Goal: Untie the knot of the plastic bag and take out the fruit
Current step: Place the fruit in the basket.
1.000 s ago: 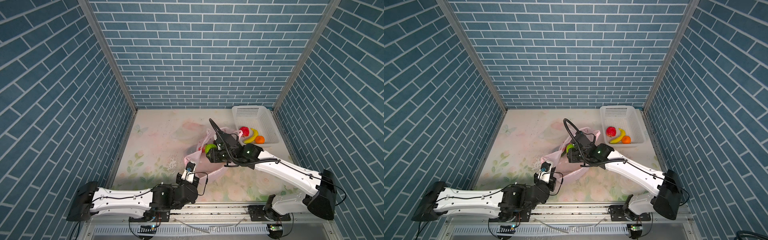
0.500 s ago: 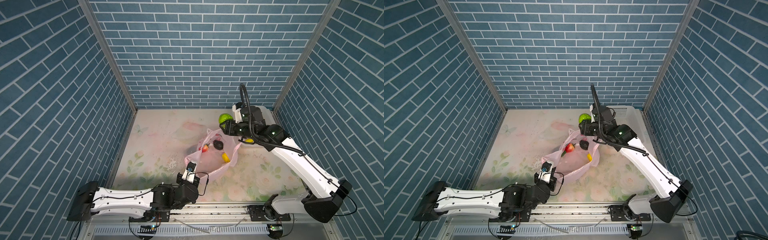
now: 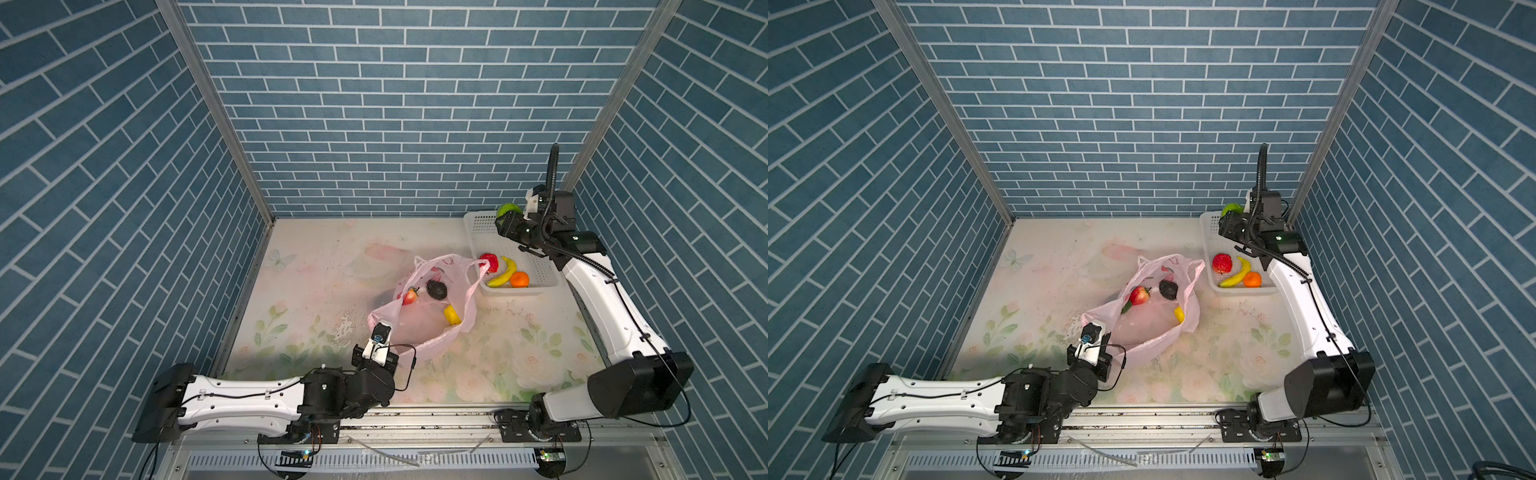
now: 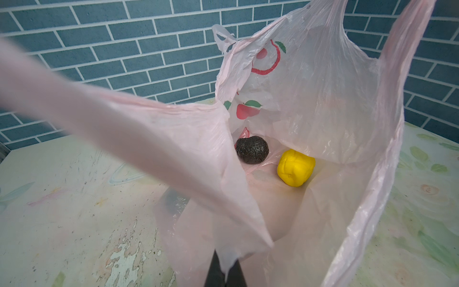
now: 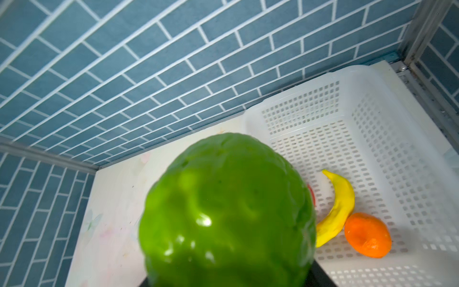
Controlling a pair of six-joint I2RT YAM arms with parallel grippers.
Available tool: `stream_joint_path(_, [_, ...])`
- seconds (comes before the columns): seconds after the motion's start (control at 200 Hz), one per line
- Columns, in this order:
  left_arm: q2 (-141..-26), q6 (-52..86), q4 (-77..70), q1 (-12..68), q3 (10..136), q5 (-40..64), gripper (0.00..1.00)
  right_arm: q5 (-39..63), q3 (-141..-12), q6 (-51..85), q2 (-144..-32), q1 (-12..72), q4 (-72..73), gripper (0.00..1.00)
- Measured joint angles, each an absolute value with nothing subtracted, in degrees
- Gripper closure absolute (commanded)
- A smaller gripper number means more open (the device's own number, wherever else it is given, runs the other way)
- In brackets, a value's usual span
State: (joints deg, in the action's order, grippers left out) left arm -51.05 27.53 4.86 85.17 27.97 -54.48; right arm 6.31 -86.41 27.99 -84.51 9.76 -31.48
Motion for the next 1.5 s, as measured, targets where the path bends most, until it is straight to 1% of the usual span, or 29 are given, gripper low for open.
stream_joint_path(0.16, [-50.26, 27.38, 4.82, 85.17, 27.97, -54.94, 1.00, 7.60, -83.11, 27.97, -93.60, 4.45, -27.66, 0.52])
stream_joint_path(0.375, [-48.80, 26.09, 3.40, 85.17, 27.94, -55.66, 1.00, 6.61, -81.78, 27.97, -102.61, 2.28, -25.41, 0.50])
stream_joint_path(0.435, [-48.69, 25.76, 3.01, 85.17, 27.94, -55.75, 1.00, 6.28, -81.78, 27.97, -103.90, 2.28, -25.15, 0.46])
stream_joint_path(0.615, [-48.58, 24.82, 2.28, 85.17, 27.94, -55.90, 1.00, 4.27, -81.73, 28.01, -105.86, 2.28, -25.26, 0.29])
stream_joint_path(0.71, [-48.60, 24.75, 1.89, 85.17, 27.94, -55.90, 1.00, 3.22, -81.65, 27.99, -105.86, 2.28, -25.28, 0.23])
stream_joint_path(0.795, [-48.64, 24.75, 1.58, 85.17, 27.94, -55.90, 1.00, 2.72, -81.56, 28.03, -105.82, 2.28, -25.32, 0.21])
stream_joint_path(1.04, [-49.21, 24.75, 1.10, 85.17, 27.94, -55.88, 1.00, 2.33, -81.08, 28.01, -102.96, 2.28, -26.74, 0.20])
stream_joint_path(1.285, [-49.45, 24.75, 0.71, 85.17, 27.88, -55.88, 1.00, 3.51, -81.23, 27.68, -92.53, 2.98, -30.30, 0.20])
stream_joint_path(1.38, [-49.45, 24.75, 0.51, 85.17, 27.73, -55.90, 1.00, 4.60, -82.98, 26.79, -88.29, 5.15, -33.69, 0.20])
stream_joint_path(1.5, [-49.36, 24.75, 0.40, 85.17, 27.46, -55.96, 1.00, 5.98, -88.47, 25.67, -84.84, 10.83, -38.00, 0.19])
